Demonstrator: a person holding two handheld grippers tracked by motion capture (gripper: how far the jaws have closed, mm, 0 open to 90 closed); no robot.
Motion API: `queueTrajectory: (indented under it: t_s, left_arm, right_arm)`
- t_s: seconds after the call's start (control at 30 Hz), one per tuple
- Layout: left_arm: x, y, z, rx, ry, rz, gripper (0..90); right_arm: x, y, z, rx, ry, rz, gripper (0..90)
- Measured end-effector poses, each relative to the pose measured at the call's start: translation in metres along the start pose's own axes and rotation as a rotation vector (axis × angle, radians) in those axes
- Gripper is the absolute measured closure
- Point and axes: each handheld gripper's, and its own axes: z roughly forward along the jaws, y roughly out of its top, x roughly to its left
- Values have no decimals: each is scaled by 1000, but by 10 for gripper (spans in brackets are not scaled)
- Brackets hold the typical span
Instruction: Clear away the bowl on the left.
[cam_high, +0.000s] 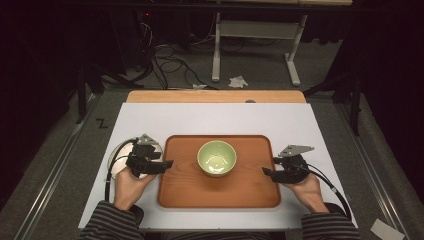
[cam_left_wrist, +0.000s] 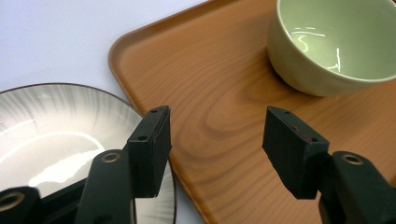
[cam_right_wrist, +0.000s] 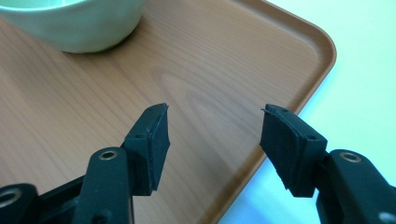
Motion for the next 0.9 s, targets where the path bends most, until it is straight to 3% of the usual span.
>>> queueTrajectory:
  t_s: [0.53, 0.9]
  left_arm:
    - [-14, 1, 10, 33, -38, 42, 414]
    - [-21, 1, 17, 39, -42, 61, 419]
  right_arm:
    - [1, 0, 1, 6, -1, -3, 432]
    - [2, -1, 1, -2, -7, -22, 419]
